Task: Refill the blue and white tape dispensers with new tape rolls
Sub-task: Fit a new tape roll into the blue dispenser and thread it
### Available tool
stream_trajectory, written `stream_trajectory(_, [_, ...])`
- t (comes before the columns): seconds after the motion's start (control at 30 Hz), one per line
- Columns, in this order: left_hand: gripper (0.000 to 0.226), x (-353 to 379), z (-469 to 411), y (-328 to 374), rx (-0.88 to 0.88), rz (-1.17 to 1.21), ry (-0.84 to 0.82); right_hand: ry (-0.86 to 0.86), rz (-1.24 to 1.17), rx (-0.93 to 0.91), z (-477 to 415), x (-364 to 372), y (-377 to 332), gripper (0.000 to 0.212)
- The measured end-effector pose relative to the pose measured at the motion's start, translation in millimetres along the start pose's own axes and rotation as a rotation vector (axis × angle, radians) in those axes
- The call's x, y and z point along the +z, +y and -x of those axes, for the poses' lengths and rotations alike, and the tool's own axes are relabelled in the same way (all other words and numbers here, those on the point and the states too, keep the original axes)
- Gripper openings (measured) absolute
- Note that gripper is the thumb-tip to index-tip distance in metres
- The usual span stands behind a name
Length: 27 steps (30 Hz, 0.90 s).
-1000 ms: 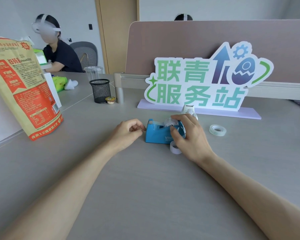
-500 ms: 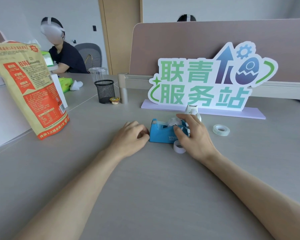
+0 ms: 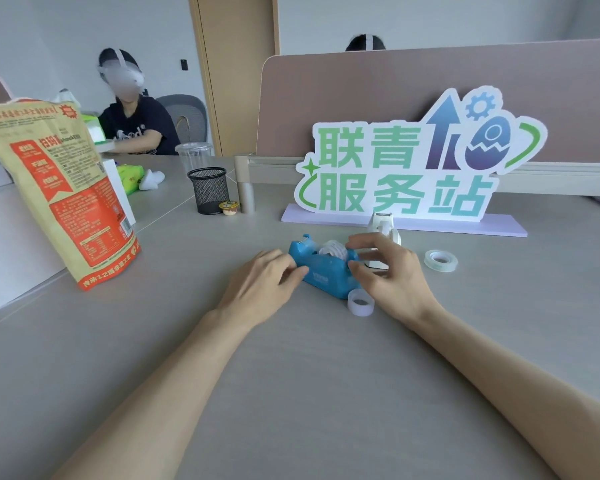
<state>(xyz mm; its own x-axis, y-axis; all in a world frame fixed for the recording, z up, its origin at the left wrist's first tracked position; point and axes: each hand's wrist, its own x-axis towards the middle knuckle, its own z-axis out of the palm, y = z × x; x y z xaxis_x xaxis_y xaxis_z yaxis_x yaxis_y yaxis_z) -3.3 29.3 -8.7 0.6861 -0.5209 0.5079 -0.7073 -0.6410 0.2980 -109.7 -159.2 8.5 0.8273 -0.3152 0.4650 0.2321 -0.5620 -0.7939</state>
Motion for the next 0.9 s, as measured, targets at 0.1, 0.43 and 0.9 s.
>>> stream_trajectory(0.1, [0.034, -4, 3, 4, 0.019, 0.1, -0.092, -0.04, -0.004, -0.018, -3, 0, 3, 0.036])
stream_trajectory(0.43, [0.064, -1, 1, 1, -0.03, 0.156, -0.218, -0.161, -0.145, 0.115, -8, 5, 10, 0.029])
stream_trajectory(0.9, [0.025, 17, -30, -3, -0.152, 0.127, -0.341, -0.174, -0.004, 0.307, -48, 27, 9, 0.044])
